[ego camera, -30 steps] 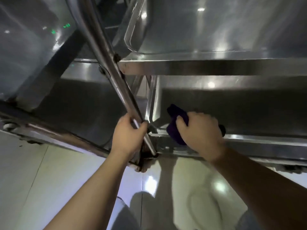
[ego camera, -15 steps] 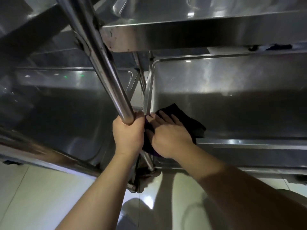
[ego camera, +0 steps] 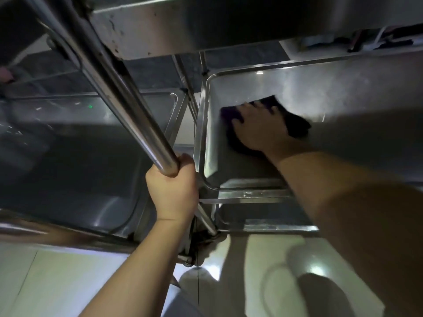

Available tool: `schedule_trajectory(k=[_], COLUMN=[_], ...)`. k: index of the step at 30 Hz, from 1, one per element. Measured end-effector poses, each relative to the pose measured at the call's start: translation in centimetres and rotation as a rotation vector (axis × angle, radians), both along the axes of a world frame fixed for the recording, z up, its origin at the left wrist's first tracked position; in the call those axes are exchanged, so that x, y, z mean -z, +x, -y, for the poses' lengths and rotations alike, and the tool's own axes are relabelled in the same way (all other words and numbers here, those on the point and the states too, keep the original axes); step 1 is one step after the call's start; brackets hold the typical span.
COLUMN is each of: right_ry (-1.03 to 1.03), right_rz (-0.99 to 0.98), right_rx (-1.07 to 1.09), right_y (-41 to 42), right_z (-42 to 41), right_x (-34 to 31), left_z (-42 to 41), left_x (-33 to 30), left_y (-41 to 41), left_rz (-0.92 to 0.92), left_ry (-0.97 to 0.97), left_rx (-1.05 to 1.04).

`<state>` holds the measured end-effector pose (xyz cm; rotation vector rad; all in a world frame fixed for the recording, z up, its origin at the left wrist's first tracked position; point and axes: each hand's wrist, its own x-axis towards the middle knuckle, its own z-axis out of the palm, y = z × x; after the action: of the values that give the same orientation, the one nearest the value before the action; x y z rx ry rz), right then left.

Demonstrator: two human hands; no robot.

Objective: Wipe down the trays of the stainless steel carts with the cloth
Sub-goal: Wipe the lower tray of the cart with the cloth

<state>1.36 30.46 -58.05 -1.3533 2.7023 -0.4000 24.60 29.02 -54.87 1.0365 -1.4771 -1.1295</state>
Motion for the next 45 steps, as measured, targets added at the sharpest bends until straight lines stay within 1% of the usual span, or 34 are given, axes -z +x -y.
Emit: schedule_trajectory(k=[3, 6, 8, 10, 12, 17, 20, 24, 28, 30, 35, 39, 41, 43, 45], right_ry=[0.002, 0.056, 0.066, 0.055, 0.038, 0.063, 0.063, 0.018, 0.116, 0.121, 0.102, 0.108, 0.143, 0.191, 0.218], right_rz=[-0.014, 0.015, 0.084, 0.12, 0.111, 0.107, 0.108, 0.109, 0.132, 0.15, 0.086, -0.031, -0.032, 0.003, 0.01], right_rx=[0.23, 0.436, 0.508, 0.533, 0.459, 0.023, -0.16, -0.274, -0.38, -0.39, -0.222, 0.041, 0.163, 0.235, 0.26], right_y=[-6.1, -11.0, -12.1, -11.5, -9.9, -3.4, 1.5, 6.7, 10.1, 10.6, 7.4, 1.5, -1.3, -2.1, -0.7], right_z=[-6.2, -12.0, -12.8, -11.1, -7.9, 1.6, 4.5, 3.0, -1.8, -4.7, -11.5, -18.9, -21.6, -22.2, -20.6], right_x=[0.2, 0.0, -0.3, -0.5, -0.7, -0.8, -0.7, -0.6, -0.6, -0.5, -0.5, -0.5, -0.4, -0.3, -0.4], left_z=[0.0, 0.0, 0.1, 0.2, 0.2, 0.2, 0.0, 0.1, 0.2, 0.1, -0.7, -1.0, -1.0, -0.9, -0.8], left_x=[0.0, 0.3, 0.4, 0.4, 0.5, 0.6, 0.6, 0.6, 0.5, 0.4, -0.1, -0.5, -0.4, -0.3, -0.3], left_y=[0.0, -0.2, -0.3, -0.3, -0.3, -0.5, -0.6, -0.4, -0.3, -0.3, -0.5, -0.6, -0.6, -0.5, -0.5], left_rz=[0.002, -0.028, -0.04, -0.039, -0.051, -0.08, -0.097, -0.092, -0.038, -0.028, -0.051, -0.052, -0.04, -0.024, -0.02], left_ry=[-0.008, 0.013, 0.012, -0.006, -0.009, -0.009, 0.006, 0.007, -0.018, -0.016, 0.006, 0.004, 0.003, -0.011, -0.014], left_rx=[-0.006, -0.007, -0.006, 0.0, 0.005, 0.014, 0.005, -0.001, -0.043, -0.053, -0.028, -0.018, -0.026, -0.041, -0.043])
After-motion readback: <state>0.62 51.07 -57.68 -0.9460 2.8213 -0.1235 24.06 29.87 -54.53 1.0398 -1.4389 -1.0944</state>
